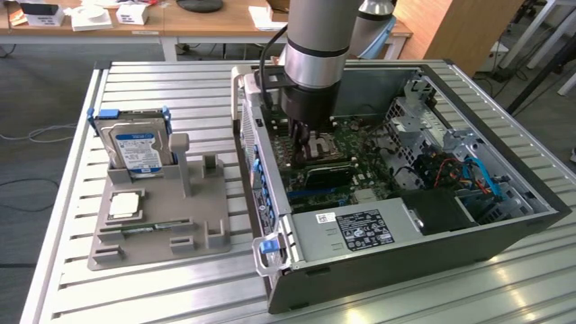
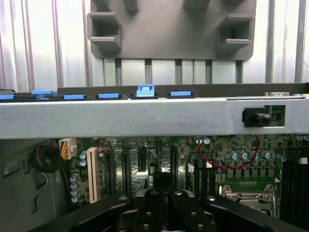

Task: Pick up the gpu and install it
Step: 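Press down on the gpu until it lock into place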

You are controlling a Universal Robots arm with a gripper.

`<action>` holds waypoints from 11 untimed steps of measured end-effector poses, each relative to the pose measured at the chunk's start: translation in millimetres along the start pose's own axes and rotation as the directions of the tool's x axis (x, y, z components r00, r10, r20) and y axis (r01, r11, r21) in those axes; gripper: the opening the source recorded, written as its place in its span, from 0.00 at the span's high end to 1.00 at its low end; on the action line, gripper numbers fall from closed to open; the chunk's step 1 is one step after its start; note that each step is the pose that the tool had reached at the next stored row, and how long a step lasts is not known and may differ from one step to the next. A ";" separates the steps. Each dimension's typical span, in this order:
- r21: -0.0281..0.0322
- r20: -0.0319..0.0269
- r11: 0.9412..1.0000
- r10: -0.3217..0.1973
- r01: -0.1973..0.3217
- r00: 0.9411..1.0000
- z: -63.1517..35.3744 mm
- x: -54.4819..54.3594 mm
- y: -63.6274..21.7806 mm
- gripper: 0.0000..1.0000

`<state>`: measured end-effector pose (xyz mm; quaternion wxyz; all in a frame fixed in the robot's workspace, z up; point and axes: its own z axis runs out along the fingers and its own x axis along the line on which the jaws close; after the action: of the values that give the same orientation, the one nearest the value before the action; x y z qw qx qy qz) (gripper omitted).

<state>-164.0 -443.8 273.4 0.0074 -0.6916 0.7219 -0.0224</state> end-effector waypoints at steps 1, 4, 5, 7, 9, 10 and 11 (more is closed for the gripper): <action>0.000 0.000 1.000 0.000 0.000 1.000 0.6 -0.1 0.0 0.89; 0.000 0.000 1.000 0.000 0.000 1.000 0.7 -0.1 0.0 0.89; 0.000 0.000 1.000 0.000 0.000 1.000 0.7 -0.1 0.0 0.89; 0.000 0.000 1.000 0.000 0.000 1.000 1.7 -0.2 0.0 0.89; 0.000 0.000 1.000 0.000 0.000 1.000 1.8 -0.2 0.1 0.89; 0.000 0.000 1.000 0.000 0.000 1.000 1.8 -0.2 0.1 0.89; 0.000 0.000 1.000 0.000 0.000 1.000 1.8 -0.2 0.1 0.89</action>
<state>-164.0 -443.7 271.6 0.0073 -0.6917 0.7218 -0.0225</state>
